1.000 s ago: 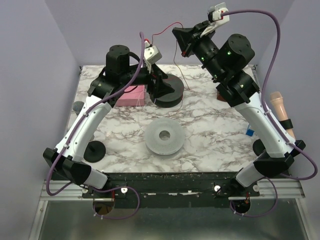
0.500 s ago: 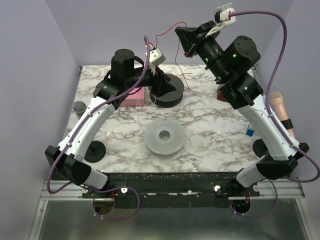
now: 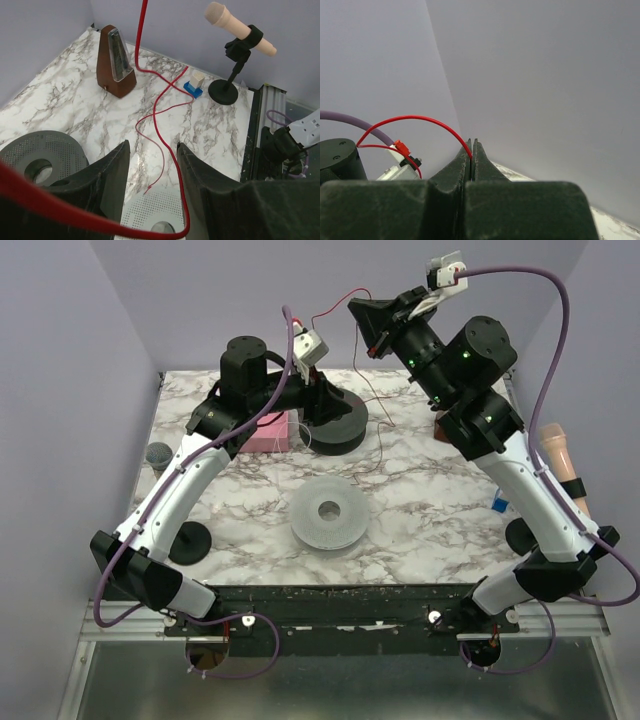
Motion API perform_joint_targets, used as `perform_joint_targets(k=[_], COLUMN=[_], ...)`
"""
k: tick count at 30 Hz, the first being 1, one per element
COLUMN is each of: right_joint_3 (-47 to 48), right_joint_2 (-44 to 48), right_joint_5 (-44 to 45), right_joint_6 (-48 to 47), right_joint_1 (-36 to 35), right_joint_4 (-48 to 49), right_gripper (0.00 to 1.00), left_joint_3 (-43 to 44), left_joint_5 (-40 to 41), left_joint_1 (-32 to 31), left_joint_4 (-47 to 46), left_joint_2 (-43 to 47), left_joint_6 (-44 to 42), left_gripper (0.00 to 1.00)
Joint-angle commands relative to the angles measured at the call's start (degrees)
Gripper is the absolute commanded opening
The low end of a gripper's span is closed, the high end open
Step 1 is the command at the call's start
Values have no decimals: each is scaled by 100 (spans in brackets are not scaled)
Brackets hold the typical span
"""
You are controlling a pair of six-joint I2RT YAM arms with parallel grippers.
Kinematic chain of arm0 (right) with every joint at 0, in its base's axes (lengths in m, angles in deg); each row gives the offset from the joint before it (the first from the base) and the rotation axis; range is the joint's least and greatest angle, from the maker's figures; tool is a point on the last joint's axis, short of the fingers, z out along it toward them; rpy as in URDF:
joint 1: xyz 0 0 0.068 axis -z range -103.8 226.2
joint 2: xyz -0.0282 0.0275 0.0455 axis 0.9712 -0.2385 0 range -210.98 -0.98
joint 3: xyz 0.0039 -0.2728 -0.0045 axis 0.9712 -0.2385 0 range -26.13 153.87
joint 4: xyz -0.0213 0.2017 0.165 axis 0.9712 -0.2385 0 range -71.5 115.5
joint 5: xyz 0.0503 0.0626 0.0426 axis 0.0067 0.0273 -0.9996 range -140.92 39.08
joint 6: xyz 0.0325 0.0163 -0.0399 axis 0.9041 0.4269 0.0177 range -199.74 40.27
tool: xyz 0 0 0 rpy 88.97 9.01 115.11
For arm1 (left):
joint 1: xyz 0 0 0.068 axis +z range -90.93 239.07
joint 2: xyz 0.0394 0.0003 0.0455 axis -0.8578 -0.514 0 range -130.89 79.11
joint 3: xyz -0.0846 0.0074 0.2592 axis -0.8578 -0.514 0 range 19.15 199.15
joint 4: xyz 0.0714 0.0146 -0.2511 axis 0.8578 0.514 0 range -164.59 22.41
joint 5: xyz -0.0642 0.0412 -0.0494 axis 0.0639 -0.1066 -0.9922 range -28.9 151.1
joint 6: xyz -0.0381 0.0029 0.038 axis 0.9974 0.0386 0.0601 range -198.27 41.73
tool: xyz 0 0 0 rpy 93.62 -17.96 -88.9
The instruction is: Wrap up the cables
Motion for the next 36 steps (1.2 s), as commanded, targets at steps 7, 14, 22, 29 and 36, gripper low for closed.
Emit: perform_joint_targets(k=[7,14,22,29,36], right_joint_3=[-232,-276,-1715,-2816,-2016], right_joint_2=[175,271,816,388,-642], right_joint_5=[-142,-159,-677,-2355,-2980], right_joint_6=[72,54,337,-1035,-1184], right_joint_1=[12,117,1907,2183,2376], right_joint_4=[76,67,-214,-608,-2665], right_gripper=[1,1,1,23,87], left_joint_3=[167,114,237,378,-34], left_joint_5=[401,295,585,-555,-1531], left_joint_1=[76,76,287,305,471], left_joint_4=[-160,268,2244,3451,2865], left_joint_2=[-133,-72,420,447,464], left_joint_6=[233,-47,-1577,-1369,1], left_gripper=[45,0,0,0,0])
